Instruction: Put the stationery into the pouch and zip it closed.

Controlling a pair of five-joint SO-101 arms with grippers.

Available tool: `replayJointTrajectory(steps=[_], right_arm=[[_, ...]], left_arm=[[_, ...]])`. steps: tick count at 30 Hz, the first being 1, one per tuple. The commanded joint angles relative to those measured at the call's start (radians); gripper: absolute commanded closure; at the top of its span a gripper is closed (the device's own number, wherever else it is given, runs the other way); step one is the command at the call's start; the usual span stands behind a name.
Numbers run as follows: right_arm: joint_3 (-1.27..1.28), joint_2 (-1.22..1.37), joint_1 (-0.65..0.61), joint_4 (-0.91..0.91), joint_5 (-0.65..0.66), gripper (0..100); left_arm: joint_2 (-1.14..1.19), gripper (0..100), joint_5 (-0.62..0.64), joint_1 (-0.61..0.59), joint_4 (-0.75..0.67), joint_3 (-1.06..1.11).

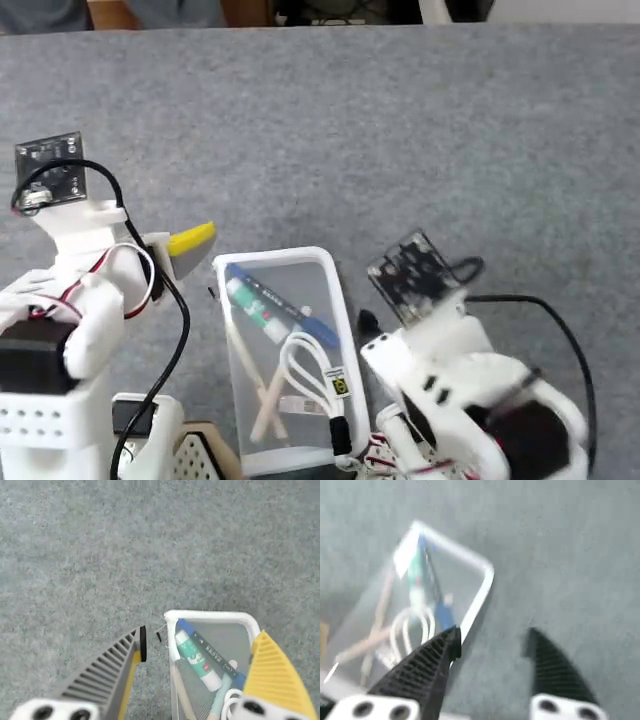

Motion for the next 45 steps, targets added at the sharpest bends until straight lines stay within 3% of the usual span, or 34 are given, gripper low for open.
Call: replayJointTrajectory(steps=[1,5,10,15,18,24,37,45], right_arm=[[0.005,0.079,-0.061,0.014,-0.031,72.9],[0.004,0.251,-0.172,0.014,-0.048,76.7],[0.004,0.562,-0.235,0.009,-0.117,72.1],[-0.03,0.771,-0.282,0.008,-0.106,71.6],[-0.073,0.846,-0.304,0.008,-0.095,71.6],[-0.111,1.033,-0.302,-0.031,0.061,71.8],[-0.114,1.173,-0.473,-0.124,0.069,72.0],[-0.104,1.299,-0.47,-0.23,0.071,88.9]], left_arm=[[-0.014,66,-0.008,-0.01,-0.028,0.019],[-0.014,66,-0.008,-0.012,-0.028,0.028],[-0.014,66,-0.008,-0.013,-0.028,0.028],[-0.014,66,-0.008,-0.013,-0.028,0.03],[-0.012,66,-0.008,-0.013,-0.028,0.03],[-0.008,66,-0.008,-0.013,-0.029,0.03],[-0.006,66,-0.008,-0.013,-0.031,0.03],[-0.014,66,-0.009,-0.013,-0.031,0.024]])
